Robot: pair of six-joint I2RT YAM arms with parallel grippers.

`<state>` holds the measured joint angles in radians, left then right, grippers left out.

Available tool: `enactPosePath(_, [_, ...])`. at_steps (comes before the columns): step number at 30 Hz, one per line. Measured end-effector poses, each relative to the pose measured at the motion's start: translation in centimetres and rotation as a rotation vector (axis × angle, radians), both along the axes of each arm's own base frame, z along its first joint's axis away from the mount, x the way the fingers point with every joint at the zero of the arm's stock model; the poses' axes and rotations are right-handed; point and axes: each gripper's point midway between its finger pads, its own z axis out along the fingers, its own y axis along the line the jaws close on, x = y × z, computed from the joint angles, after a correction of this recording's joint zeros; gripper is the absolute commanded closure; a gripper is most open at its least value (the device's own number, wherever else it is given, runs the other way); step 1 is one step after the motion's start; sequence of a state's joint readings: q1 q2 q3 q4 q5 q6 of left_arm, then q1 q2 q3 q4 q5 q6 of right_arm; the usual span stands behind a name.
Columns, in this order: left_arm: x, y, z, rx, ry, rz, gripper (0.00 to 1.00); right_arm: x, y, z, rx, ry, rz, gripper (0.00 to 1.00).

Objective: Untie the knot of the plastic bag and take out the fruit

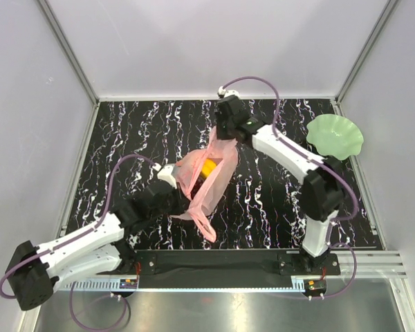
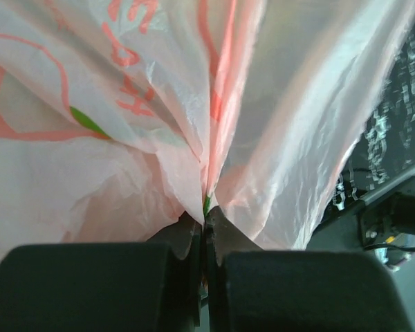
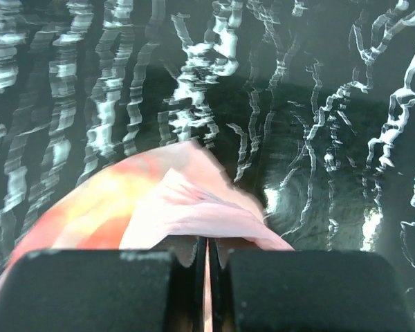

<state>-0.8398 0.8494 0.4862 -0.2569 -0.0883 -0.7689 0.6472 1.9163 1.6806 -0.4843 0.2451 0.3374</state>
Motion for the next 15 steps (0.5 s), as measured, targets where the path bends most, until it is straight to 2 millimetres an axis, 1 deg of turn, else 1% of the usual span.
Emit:
enactPosePath(1, [0.0, 0.1, -0.3, 0.016, 0.005, -0.002, 1.00, -0.4, 0.0, 0.9, 0.021, -0.002, 0.022, 0.99])
enactPosePath(2, [0.1, 0.1, -0.5, 0.029, 0.009, -0.002, 1.00, -1.0, 0.2, 2.2, 0.055, -0.008, 0.057, 0.98])
enactPosePath(4, [0.4, 0.1, -0.8, 0.059, 0.009, 0.002, 1.00, -2.6, 0.6, 5.4, 0.129, -0.036, 0.124, 0.93])
enactPosePath(6, [1.1, -0.1, -0.6, 0.083, 0.000, 0.003, 1.00, -4.6, 0.7, 8.2, 0.191, -0.067, 0.190, 0.93])
enactPosePath(7, [1.4, -0.3, -0.4, 0.094, -0.006, 0.003, 1.00, -5.8, 0.7, 9.4, 0.216, -0.078, 0.223, 0.89])
enactPosePath(9, [2.1, -0.6, 0.0, 0.117, -0.020, 0.003, 1.00, -8.2, 0.8, 11.1, 0.255, -0.097, 0.289, 0.85])
enactPosePath(10, [2.5, -0.8, 0.2, 0.128, -0.029, 0.003, 1.00, -9.3, 0.9, 11.6, 0.265, -0.099, 0.320, 0.80])
enactPosePath(12, [3.4, -1.1, 1.0, 0.144, -0.052, 0.002, 1.00, -11.2, 1.2, 11.8, 0.269, -0.096, 0.371, 0.80])
enactPosePath(14, [4.2, -1.5, 1.8, 0.153, -0.080, 0.002, 1.00, -12.8, 1.5, 11.2, 0.259, -0.081, 0.407, 0.80])
enactPosePath(15, [4.7, -1.7, 2.3, 0.156, -0.097, 0.002, 1.00, -13.4, 1.6, 10.7, 0.250, -0.067, 0.416, 0.77])
